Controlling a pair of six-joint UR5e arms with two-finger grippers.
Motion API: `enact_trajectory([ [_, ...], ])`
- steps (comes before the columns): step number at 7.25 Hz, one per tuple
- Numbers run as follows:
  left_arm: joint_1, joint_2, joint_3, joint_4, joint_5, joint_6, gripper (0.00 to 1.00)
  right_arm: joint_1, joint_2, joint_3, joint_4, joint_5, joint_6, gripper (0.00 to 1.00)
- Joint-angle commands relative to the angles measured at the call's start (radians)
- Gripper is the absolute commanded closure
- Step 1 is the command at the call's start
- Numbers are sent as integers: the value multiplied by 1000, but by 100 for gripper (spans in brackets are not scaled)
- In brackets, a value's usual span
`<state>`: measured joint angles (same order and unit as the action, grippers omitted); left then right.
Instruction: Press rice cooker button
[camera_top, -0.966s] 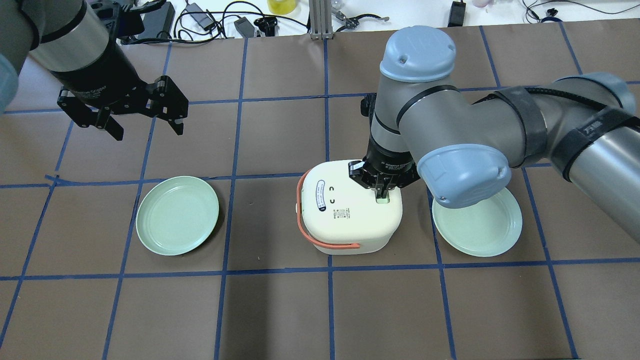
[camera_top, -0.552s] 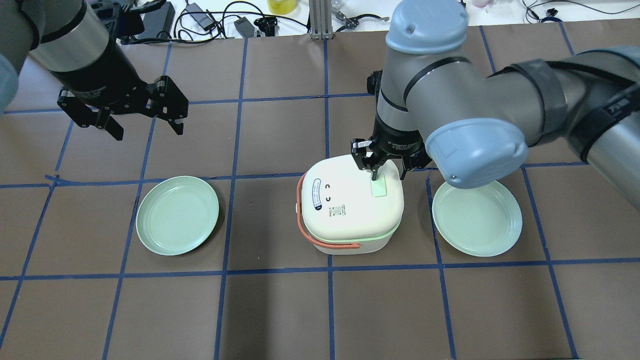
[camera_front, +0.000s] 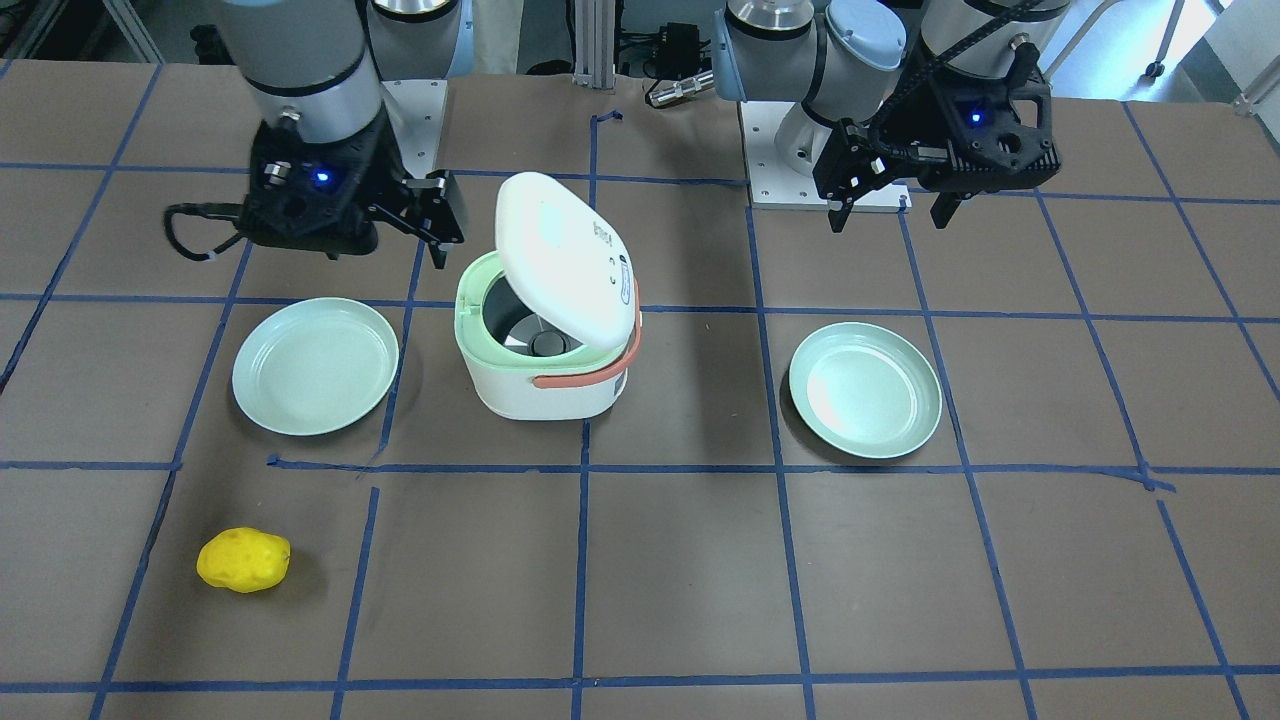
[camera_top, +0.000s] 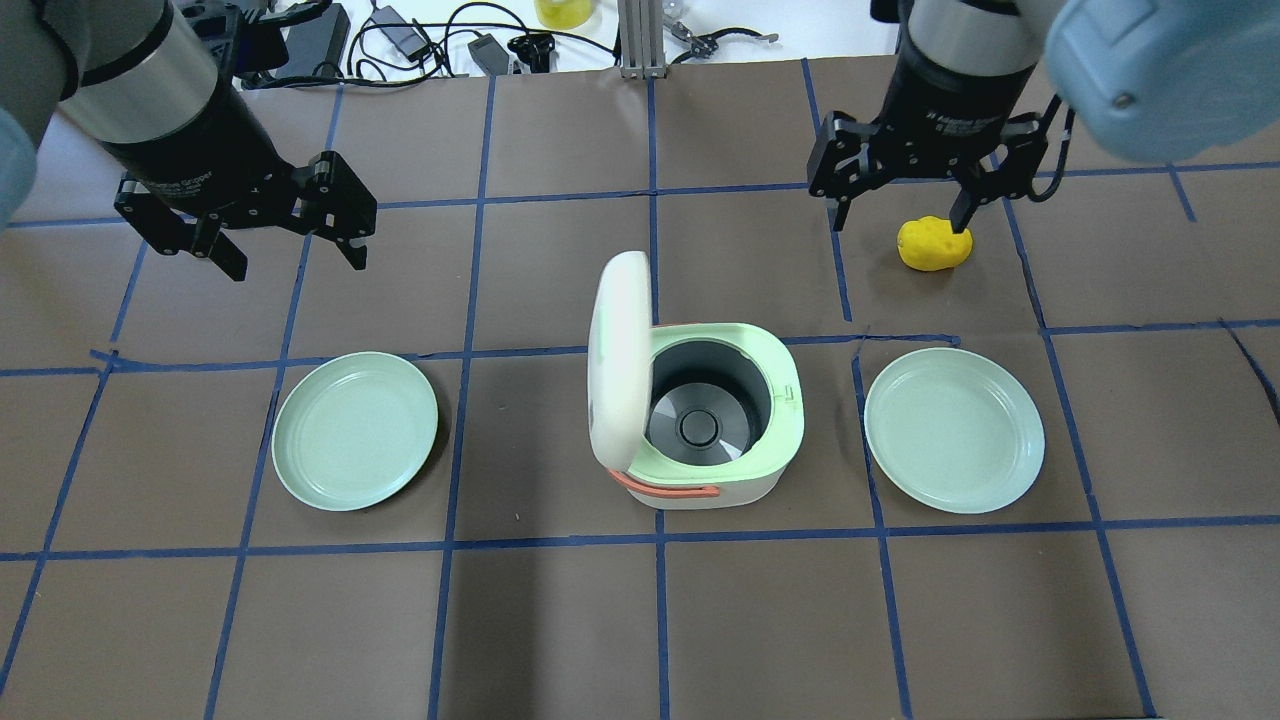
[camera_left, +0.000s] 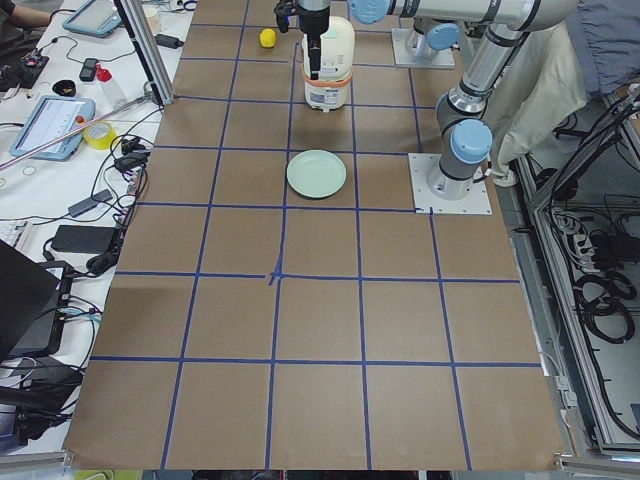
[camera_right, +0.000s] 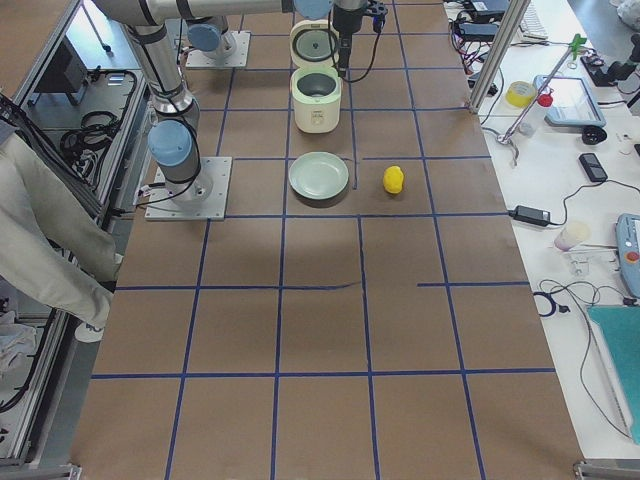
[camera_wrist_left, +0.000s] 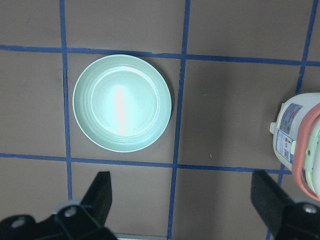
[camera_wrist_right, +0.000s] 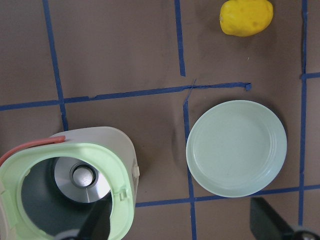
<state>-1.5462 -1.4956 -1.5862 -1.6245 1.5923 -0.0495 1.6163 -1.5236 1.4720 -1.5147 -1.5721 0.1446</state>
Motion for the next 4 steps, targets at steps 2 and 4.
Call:
enact_trajectory([
  [2, 0, 0, 0, 0, 0, 0, 0, -143, -1, -67, -11, 9, -149, 0],
  [4, 0, 0, 0, 0, 0, 0, 0, -142, -3, -55, -68, -2, -154, 0],
])
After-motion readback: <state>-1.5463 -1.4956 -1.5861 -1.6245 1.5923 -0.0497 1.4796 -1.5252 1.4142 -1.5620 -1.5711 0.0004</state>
